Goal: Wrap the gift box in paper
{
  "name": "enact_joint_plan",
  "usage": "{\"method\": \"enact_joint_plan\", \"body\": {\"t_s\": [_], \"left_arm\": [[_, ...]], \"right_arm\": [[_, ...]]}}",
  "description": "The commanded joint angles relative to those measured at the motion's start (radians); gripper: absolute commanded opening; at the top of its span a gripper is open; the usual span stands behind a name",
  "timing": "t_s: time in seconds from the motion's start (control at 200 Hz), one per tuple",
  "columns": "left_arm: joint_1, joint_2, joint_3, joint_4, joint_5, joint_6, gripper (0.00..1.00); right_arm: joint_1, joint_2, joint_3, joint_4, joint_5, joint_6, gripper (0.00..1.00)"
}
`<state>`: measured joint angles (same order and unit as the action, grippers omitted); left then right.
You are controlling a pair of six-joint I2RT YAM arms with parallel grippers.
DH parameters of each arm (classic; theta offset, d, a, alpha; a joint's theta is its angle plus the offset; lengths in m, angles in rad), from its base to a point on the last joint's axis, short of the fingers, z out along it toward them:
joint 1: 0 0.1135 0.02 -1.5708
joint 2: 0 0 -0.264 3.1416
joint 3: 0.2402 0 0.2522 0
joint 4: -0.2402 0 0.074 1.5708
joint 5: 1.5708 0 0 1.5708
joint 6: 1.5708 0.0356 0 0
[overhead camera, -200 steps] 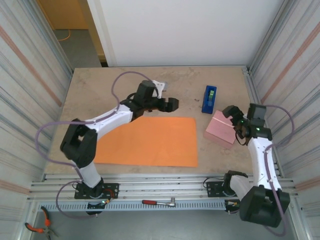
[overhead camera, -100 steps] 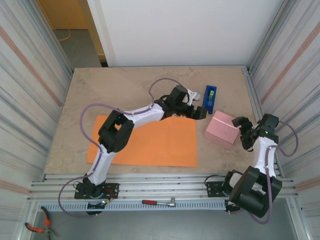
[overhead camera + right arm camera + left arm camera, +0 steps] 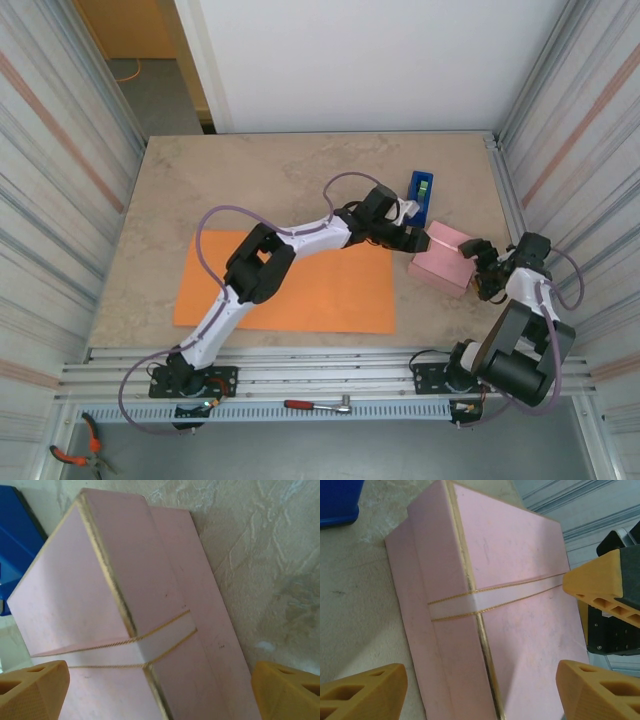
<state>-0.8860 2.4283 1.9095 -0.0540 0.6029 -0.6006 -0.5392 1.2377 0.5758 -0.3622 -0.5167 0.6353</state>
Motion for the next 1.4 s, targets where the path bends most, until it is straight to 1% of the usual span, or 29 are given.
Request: {"method": "enact_joint_plan", "body": {"t_s": [0.0,0.07,0.115,0.16,0.256,0.366,0.451,0.566,0.656,0.792,0.917,0.982,1.127,1.147,1.283,1.398], "left_arm": [[-0.011,0.029,0.049,-0.036,0.029,-0.011,0.74],[-0.016,0.044,0.066,-0.04,0.037,-0.011,0.68],[-0.018,0.053,0.076,-0.043,0.041,-0.011,0.62],[-0.023,0.063,0.088,-0.044,0.05,-0.011,0.57],[-0.029,0.079,0.118,-0.046,0.072,-0.016,0.51],[-0.037,0.08,0.147,-0.046,0.097,-0.019,0.48],[-0.038,0.057,0.148,-0.038,0.112,-0.02,0.43],[-0.039,-0.013,0.112,-0.008,0.119,-0.021,0.41],[-0.039,-0.09,0.059,0.031,0.117,-0.023,0.41],[-0.035,-0.215,-0.041,0.051,0.094,-0.006,0.41],[-0.017,-0.326,-0.177,0.069,0.082,0.004,0.41],[0.0,-0.416,-0.266,0.088,0.064,0.011,0.41],[0.067,-0.582,-0.473,0.135,0.037,0.013,0.41],[0.078,-0.607,-0.505,0.141,0.036,0.012,0.41],[0.157,-0.766,-0.689,0.147,0.027,0.019,0.41],[0.22,-0.894,-0.833,0.128,0.018,0.035,0.42]], "right_arm": [[-0.008,0.036,-0.014,0.063,-0.047,-0.011,0.89],[-0.007,0.057,-0.016,0.078,-0.061,-0.009,0.85],[-0.005,0.066,-0.02,0.086,-0.064,-0.011,0.83],[-0.006,0.072,-0.021,0.089,-0.071,-0.012,0.78],[-0.002,0.067,-0.024,0.089,-0.099,-0.016,0.66],[0.012,0.025,-0.023,0.078,-0.133,-0.014,0.53],[0.031,-0.027,-0.022,0.06,-0.149,-0.003,0.47],[0.091,-0.121,-0.008,0.023,-0.149,0.037,0.42],[0.154,-0.202,0.011,-0.007,-0.122,0.075,0.41],[0.301,-0.31,0.058,-0.047,-0.036,0.155,0.41],[0.465,-0.331,0.086,-0.024,0.063,0.235,0.41],[0.559,-0.322,0.103,0.001,0.124,0.271,0.42],[0.776,-0.255,0.156,0.059,0.264,0.323,0.42],[0.807,-0.219,0.164,0.07,0.284,0.329,0.42],[1.012,-0.105,0.217,0.148,0.424,0.366,0.41],[1.152,0.005,0.263,0.214,0.515,0.396,0.41]]}}
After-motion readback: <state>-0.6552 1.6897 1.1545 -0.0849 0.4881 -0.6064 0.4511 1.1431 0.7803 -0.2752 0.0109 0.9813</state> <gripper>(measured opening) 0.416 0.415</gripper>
